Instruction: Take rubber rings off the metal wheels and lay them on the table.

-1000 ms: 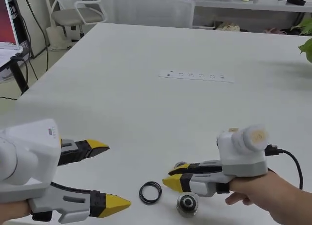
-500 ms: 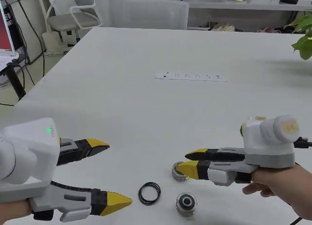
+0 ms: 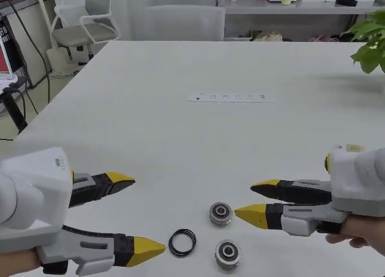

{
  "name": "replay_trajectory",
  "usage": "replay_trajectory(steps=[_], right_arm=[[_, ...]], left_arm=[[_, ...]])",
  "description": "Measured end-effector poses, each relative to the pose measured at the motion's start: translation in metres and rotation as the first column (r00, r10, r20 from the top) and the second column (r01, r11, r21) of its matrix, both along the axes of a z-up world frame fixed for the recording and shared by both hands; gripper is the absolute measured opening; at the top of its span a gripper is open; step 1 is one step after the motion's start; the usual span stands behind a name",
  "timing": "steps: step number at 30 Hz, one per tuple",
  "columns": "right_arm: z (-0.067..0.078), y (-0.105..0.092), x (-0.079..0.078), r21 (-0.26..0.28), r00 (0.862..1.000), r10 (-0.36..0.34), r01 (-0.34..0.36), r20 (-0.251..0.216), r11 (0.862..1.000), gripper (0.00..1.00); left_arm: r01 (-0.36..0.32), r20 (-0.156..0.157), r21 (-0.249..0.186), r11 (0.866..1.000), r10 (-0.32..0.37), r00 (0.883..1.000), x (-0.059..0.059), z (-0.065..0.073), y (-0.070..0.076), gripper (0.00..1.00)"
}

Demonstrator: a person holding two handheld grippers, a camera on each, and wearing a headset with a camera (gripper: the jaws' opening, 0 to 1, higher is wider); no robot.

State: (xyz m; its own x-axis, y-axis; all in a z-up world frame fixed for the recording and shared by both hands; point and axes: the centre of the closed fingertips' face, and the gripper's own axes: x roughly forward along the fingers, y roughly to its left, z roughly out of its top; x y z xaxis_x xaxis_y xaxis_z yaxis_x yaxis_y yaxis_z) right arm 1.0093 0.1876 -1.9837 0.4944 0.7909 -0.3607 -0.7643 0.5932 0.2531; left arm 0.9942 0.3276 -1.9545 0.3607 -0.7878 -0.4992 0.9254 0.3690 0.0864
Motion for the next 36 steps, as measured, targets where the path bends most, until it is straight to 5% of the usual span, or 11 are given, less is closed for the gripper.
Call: replay_trajectory(steps=[21,36], right_arm=[[-0.002,-0.028,-0.032,-0.056,0.998,-0.048,0.05,0.031,0.997,0.63],[-0.009,-0.036,-0.045,-0.084,0.997,-0.066,0.068,0.034,0.994,0.65]], left_arm=[[-0.016,-0.007,-0.004,1.0,0.016,1.0,0.002,-0.003,-0.002,0.69],[-0.037,-0.007,0.0,0.999,0.037,0.999,0.004,-0.009,0.001,0.71]])
